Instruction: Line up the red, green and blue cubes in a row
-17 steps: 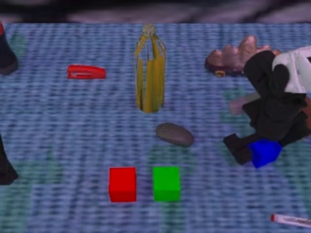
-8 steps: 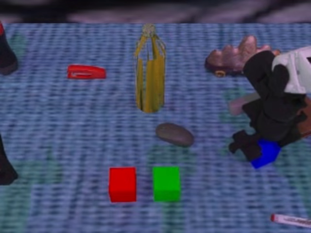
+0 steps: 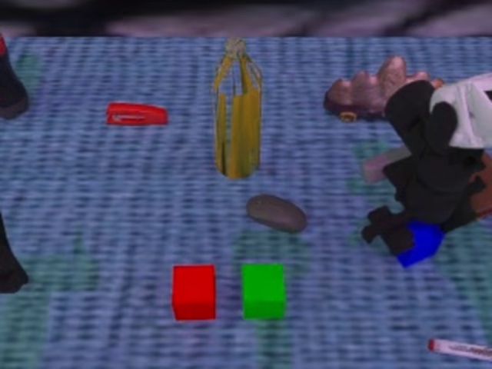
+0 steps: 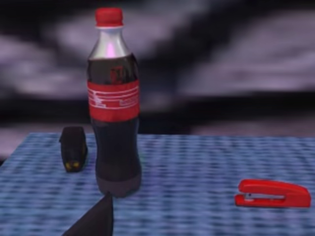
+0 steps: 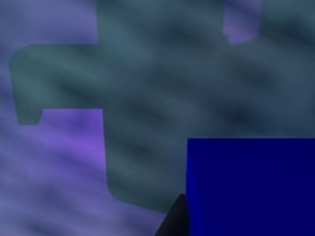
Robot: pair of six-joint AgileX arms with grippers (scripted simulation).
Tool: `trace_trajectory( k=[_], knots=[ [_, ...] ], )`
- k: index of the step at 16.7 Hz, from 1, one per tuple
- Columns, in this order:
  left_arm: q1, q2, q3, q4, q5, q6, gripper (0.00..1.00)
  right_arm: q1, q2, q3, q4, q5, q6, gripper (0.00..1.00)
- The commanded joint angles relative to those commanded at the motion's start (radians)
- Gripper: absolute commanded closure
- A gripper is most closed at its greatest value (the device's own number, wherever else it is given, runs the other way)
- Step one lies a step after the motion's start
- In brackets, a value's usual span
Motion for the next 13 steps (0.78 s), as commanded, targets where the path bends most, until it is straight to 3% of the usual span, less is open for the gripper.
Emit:
trace_trajectory(
  k=[7, 13],
  knots=[
    [0.0, 0.0, 0.0, 0.0, 0.0, 0.0, 0.0, 0.001, -0.01, 0.014, -0.019, 0.0, -0.001, 1.0],
    [0.0, 0.0, 0.0, 0.0, 0.0, 0.0, 0.0, 0.006, -0.104, 0.124, -0.233, 0.0, -0.002, 1.0]
  ],
)
